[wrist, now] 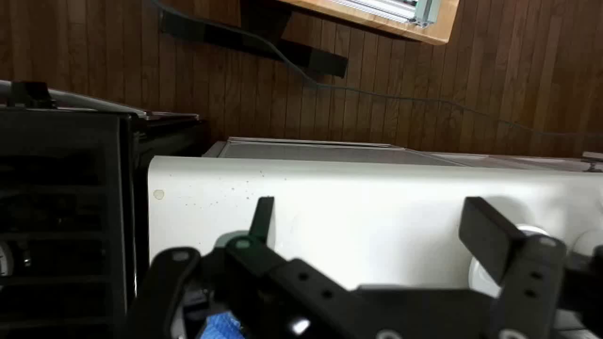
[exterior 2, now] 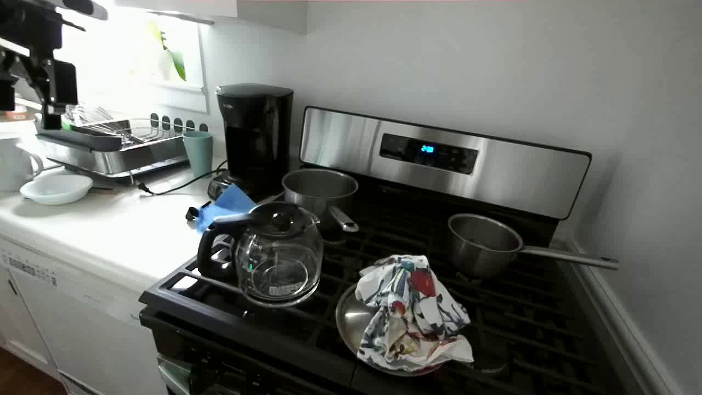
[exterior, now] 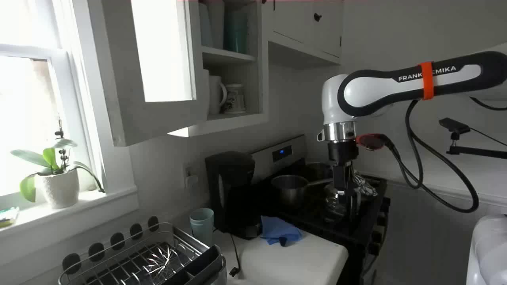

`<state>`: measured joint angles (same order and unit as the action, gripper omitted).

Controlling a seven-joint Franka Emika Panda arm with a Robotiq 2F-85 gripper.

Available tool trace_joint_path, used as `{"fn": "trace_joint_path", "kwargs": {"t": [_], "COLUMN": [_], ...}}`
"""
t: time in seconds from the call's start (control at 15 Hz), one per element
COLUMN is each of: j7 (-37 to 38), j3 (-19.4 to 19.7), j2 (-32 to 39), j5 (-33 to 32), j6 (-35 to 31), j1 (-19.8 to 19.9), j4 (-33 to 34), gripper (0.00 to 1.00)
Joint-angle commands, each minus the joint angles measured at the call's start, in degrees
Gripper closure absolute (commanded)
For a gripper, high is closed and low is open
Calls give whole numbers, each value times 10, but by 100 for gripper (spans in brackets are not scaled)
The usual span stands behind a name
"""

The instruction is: Move the cup from the top shelf to the bottom shelf

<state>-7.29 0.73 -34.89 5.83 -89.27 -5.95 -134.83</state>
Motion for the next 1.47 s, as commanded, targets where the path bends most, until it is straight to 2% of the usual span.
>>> {"fn": "trace_joint_path", "kwargs": {"t": [0.0, 0.47, 1.4], "j7": [-3, 3, -13], "j3": [-5, 0, -2], "j2": [1, -1, -7], "j5": [2, 5, -10], "j6": [1, 5, 13], "j1": [7, 13, 15], "j4": [1, 21, 188], "gripper": [0, 0, 0]}}
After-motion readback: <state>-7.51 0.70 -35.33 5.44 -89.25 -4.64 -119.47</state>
